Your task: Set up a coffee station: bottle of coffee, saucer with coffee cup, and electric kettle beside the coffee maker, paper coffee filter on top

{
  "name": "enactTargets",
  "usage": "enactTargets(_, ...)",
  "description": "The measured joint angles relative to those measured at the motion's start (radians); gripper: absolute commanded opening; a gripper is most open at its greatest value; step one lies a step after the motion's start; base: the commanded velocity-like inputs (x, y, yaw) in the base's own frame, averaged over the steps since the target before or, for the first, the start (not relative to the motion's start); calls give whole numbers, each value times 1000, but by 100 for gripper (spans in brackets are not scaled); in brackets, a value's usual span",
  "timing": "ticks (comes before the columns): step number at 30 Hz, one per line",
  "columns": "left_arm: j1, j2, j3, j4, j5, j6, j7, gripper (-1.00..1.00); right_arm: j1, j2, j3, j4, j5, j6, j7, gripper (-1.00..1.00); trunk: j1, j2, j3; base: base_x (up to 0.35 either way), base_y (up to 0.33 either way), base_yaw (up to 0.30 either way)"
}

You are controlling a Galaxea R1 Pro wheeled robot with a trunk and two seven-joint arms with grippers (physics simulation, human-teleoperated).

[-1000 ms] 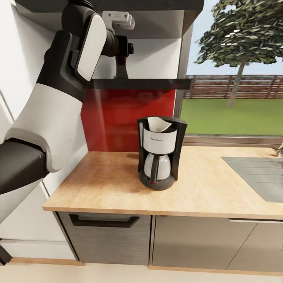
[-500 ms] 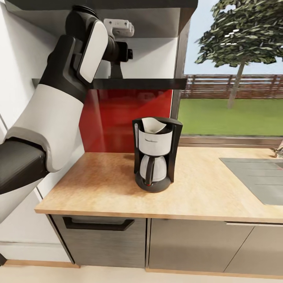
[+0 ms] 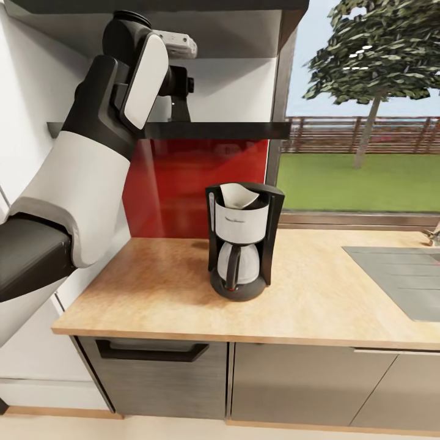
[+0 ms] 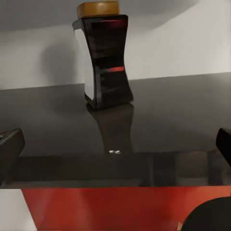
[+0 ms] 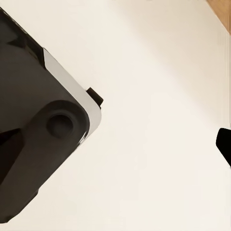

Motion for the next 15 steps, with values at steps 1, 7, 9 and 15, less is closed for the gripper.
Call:
enactTargets(1, 0, 0, 0, 0, 0, 0, 1, 100, 0, 0, 0, 0, 0, 0, 0, 100, 0, 0, 0, 91, 0, 0)
enactTargets(7, 0, 0, 0, 1, -1, 0, 5, 100, 0, 0, 0, 0, 0, 0, 0, 100, 0, 0, 0, 103, 0, 0)
enactTargets(9, 0, 0, 0, 1, -1, 0, 5, 100, 0, 0, 0, 0, 0, 0, 0, 100, 0, 0, 0, 166, 0, 0)
enactTargets(15, 0, 0, 0, 0, -1, 0, 6, 100, 0, 0, 0, 0, 0, 0, 0, 100, 0, 0, 0, 63, 0, 0)
